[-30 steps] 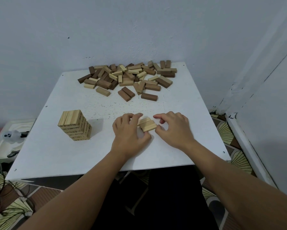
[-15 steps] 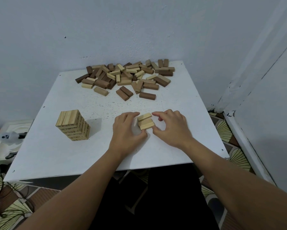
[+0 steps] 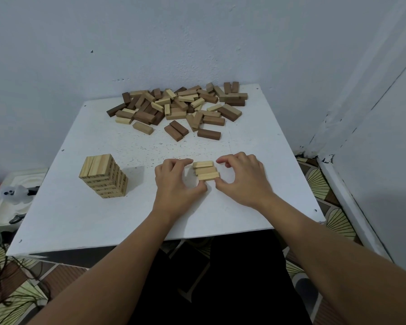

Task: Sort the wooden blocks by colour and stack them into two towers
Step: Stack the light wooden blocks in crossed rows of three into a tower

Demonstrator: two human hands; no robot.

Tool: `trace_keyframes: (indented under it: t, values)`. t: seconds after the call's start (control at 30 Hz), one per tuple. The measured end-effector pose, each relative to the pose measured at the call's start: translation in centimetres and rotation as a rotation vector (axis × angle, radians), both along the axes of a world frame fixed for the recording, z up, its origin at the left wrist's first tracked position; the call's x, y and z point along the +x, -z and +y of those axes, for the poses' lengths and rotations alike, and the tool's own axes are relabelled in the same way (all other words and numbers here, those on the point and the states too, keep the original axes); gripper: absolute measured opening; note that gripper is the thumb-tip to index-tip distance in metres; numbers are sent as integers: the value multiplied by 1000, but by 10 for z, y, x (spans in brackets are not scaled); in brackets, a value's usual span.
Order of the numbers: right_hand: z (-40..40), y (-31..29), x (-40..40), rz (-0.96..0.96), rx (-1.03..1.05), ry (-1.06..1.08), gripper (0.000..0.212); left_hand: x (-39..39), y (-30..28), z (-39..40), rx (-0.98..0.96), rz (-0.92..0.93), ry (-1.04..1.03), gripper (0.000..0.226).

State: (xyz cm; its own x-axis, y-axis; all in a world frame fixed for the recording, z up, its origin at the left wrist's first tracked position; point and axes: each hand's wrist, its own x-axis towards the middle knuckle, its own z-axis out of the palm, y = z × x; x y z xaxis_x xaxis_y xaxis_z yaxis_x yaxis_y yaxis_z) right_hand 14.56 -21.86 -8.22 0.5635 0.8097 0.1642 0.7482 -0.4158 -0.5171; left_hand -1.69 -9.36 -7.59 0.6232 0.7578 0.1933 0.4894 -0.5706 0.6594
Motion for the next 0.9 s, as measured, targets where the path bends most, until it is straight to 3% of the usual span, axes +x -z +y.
trace_keyframes:
  t: [0.17,0.47,0.9]
  values:
    - [0,0,1,-8,6,-6,39,0,-1,0,-29,-8,-4,61]
    - [0,-2,0,7,-2,2,48,0,-4,-1,-46,-11,-10,56]
    - [-2,-4,-1,39,26,4,20,1,-4,2,-36,7,-8,51]
